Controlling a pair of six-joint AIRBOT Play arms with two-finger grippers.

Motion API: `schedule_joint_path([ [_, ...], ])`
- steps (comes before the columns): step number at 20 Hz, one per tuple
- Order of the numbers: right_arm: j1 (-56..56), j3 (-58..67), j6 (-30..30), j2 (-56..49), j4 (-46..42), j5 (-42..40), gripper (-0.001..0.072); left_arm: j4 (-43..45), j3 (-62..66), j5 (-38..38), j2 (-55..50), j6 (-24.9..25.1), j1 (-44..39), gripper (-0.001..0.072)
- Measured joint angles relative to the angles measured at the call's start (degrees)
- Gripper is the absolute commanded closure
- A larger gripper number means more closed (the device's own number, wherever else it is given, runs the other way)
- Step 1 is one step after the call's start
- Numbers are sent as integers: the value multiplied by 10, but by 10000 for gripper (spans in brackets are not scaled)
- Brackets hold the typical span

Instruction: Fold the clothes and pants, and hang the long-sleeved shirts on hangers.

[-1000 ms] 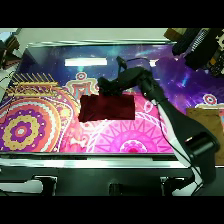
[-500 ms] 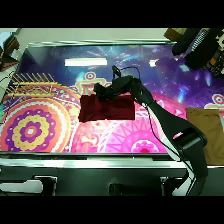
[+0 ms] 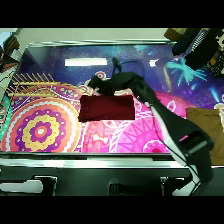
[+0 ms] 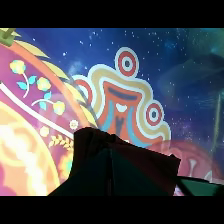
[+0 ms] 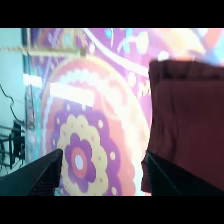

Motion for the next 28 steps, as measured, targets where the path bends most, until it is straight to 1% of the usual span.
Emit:
schedule_joint_path([
  [3, -91, 1, -25, 39, -33, -70, 122, 0, 0, 0, 0, 0, 0, 693],
  [6, -197, -12, -68, 54, -60, -149, 122, 0, 0, 0, 0, 3, 0, 693],
  [8, -257, -39, -102, 55, -61, -184, 123, 0, 0, 0, 0, 14, -1, 693],
  [10, -299, -81, -141, 47, -40, -202, 123, 0, 0, 0, 0, 24, -2, 693],
  [14, -319, -165, -224, 13, 23, -220, 125, 0, 0, 0, 0, 36, -3, 693],
  [16, -309, -191, -255, -11, 50, -223, 148, 0, 0, 1, 0, 38, -3, 693],
  [17, -303, -198, -266, -21, 61, -223, 169, 0, 0, 2, -1, 39, -3, 693],
  [21, -273, -212, -294, -54, 92, -212, 180, 0, 0, 3, -5, 40, -3, 693],
  [22, -266, -213, -298, -61, 96, -207, 231, 1, 0, 3, -6, 40, -3, 693],
  [23, -261, -214, -300, -65, 101, -202, 333, 1, 0, 3, -7, 41, -4, 693],
  [24, -255, -214, -302, -70, 103, -195, 481, 1, 0, 3, -7, 41, -3, 693],
  [25, -250, -215, -304, -74, 103, -187, 605, 1, 0, 3, -7, 41, -3, 693],
  [26, -246, -216, -305, -76, 107, -181, 682, 0, 0, 3, -7, 41, -4, 692],
  [28, -242, -214, -308, -73, 121, -169, 682, 0, 0, 3, -8, 41, -3, 693],
])
